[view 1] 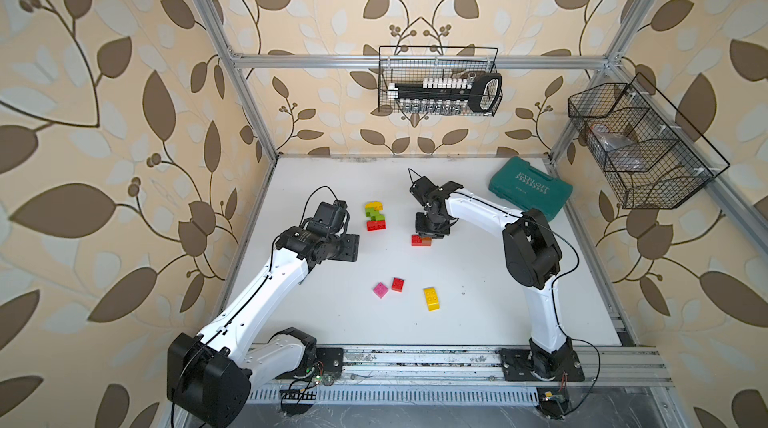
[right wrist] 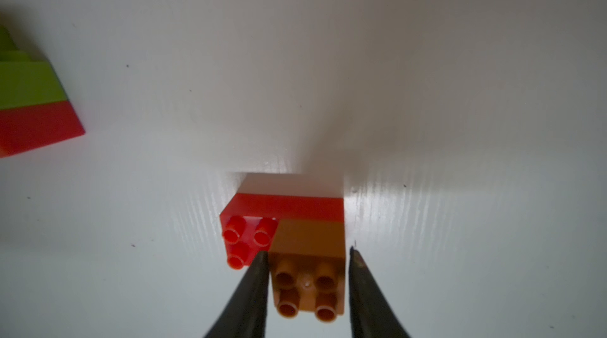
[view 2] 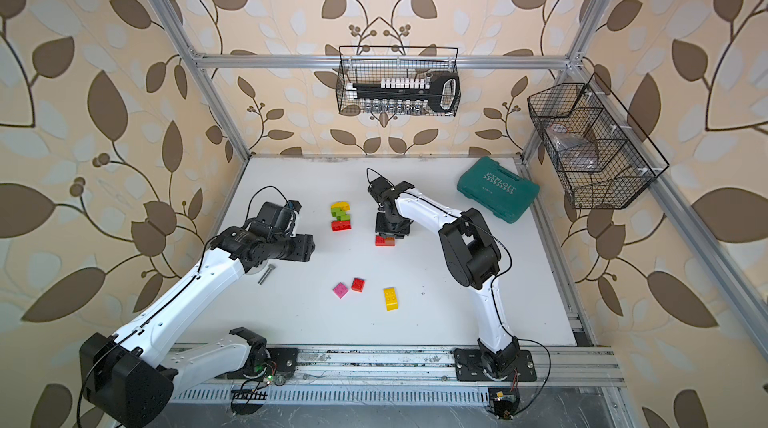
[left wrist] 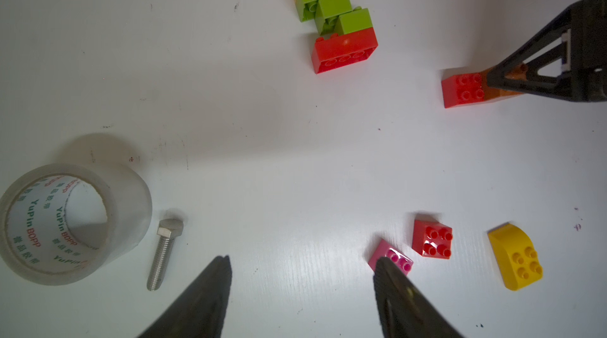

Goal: Assemble the letter s with lego
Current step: Assemble the lego brick with the lego brick, then move the lego brick at the center of the board.

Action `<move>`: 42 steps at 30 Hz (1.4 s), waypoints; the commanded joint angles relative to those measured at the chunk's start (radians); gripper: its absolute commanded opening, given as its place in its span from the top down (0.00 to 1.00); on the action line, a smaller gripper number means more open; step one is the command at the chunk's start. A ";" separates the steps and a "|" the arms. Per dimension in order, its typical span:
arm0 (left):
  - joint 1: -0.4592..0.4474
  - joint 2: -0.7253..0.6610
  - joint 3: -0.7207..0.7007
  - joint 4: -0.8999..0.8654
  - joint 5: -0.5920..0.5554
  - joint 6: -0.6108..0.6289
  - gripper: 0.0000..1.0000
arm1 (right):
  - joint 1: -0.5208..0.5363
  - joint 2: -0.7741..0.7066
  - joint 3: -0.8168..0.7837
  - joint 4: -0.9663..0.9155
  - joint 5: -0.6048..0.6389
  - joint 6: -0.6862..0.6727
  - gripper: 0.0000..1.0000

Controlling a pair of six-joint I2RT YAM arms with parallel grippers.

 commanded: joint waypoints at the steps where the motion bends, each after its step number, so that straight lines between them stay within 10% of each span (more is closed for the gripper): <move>1: 0.008 -0.025 -0.005 0.013 -0.018 -0.005 0.27 | 0.002 0.004 0.004 -0.038 0.000 -0.004 0.52; 11: -0.029 0.002 0.021 0.017 0.160 -0.008 0.33 | -0.025 -0.315 -0.044 -0.088 0.040 -0.061 0.38; 21: -0.415 0.319 0.138 0.028 0.007 -0.265 0.38 | -0.166 -0.682 -0.391 -0.098 0.040 -0.115 0.38; 42: -0.554 0.675 0.238 0.016 -0.012 -0.455 0.43 | -0.284 -0.813 -0.597 -0.075 -0.045 -0.191 0.38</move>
